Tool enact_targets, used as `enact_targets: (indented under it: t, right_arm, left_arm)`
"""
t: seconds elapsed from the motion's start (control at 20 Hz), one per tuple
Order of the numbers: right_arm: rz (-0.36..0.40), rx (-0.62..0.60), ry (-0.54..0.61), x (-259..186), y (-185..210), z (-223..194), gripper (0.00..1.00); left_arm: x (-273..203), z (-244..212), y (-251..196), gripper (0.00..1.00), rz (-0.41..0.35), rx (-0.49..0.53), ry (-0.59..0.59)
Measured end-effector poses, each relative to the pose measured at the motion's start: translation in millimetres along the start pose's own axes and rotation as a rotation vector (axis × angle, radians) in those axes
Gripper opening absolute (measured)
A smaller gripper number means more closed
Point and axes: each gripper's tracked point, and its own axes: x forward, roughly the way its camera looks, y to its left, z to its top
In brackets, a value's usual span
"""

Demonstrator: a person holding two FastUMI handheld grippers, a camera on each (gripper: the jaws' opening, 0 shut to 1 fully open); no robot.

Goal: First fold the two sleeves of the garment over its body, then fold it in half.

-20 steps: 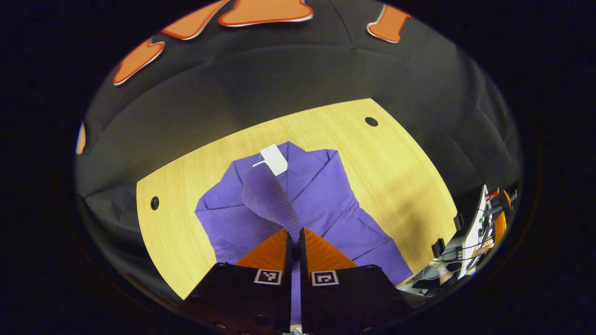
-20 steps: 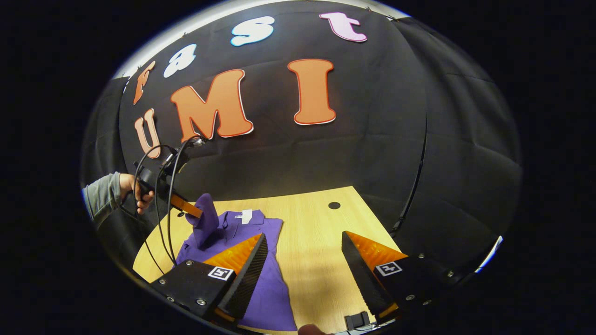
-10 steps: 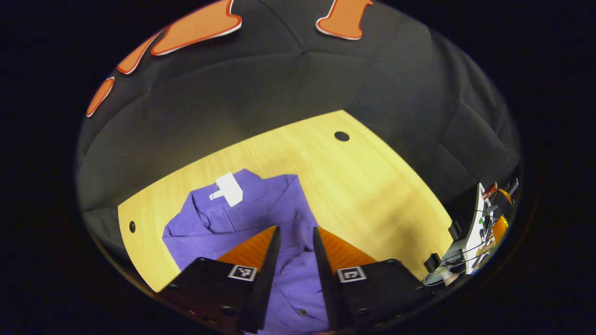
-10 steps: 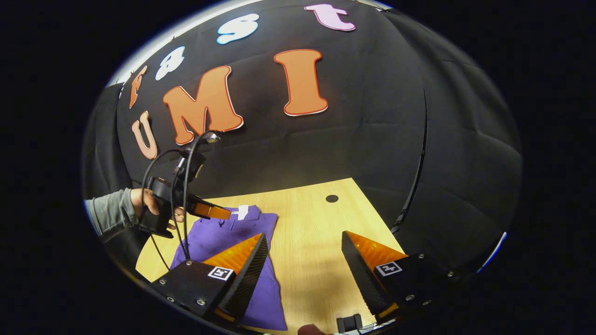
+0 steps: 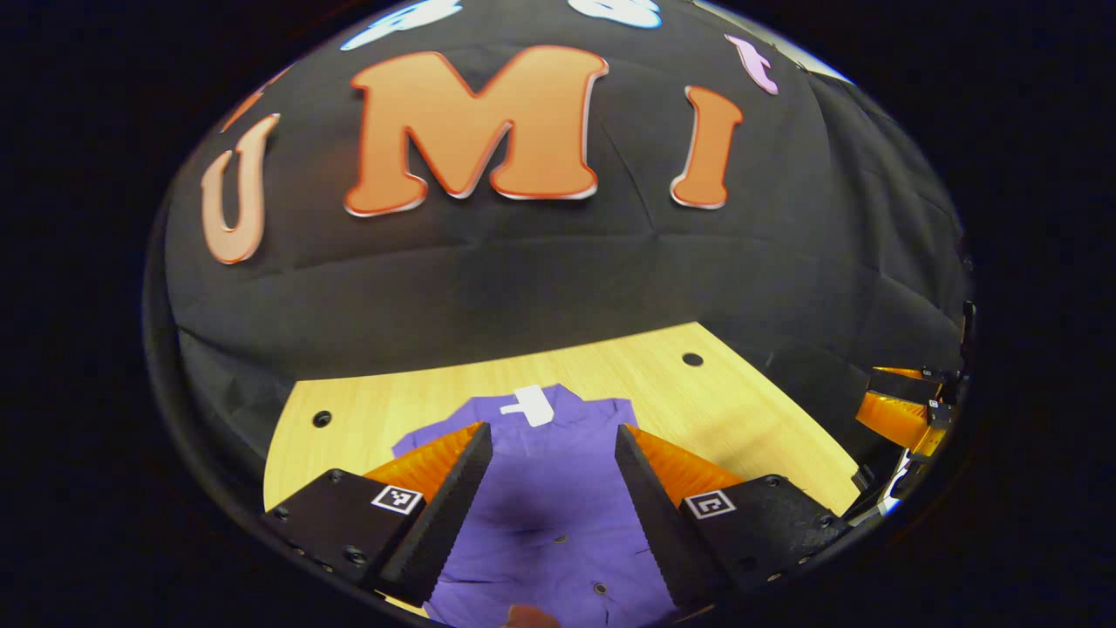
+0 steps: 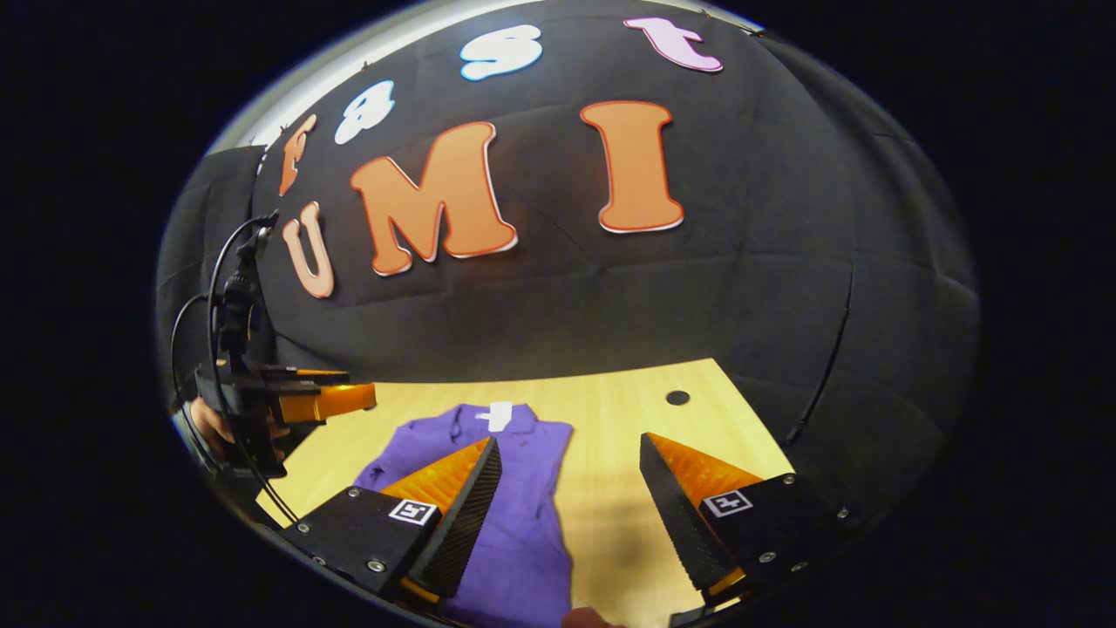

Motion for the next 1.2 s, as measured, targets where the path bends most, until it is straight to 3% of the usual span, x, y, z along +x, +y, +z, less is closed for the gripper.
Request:
enact_targets:
  t: [0.2,0.45,0.55,0.7,0.95,1.05,1.2]
  right_arm:
    - [0.003,-0.093,-0.124,5.8,26.9,10.3,0.95]
    - [-0.011,-0.133,-0.126,-3.3,46.6,-18.8,0.94]
    - [-0.031,-0.133,-0.088,-8.2,47.7,-38.8,0.94]
    - [-0.056,-0.141,0.003,-16.2,41.4,-66.7,0.95]
    - [-0.085,-0.115,0.353,-26.3,25.2,-164.1,0.95]
    - [-0.071,-0.078,0.525,-48.7,25.2,-218.5,0.95]
    - [-0.086,-0.105,0.682,-61.6,15.7,-268.0,0.95]
  left_arm:
    - [-77.6,20.7,67.0,0.89,0.212,0.038,-0.283]
    - [-163.7,10.0,87.7,0.93,0.28,0.068,-0.43]
    - [-179.8,-33.8,83.1,0.92,0.291,0.074,-0.436]
    - [-175.8,-68.8,94.3,0.9,0.3,0.089,-0.343]
    - [-153.3,-159.3,107.8,0.97,0.286,0.036,-0.058]
    - [-139.3,-215.2,102.0,0.97,0.248,-0.007,0.124]
    - [-137.0,-293.1,102.7,0.98,0.223,-0.098,0.352]
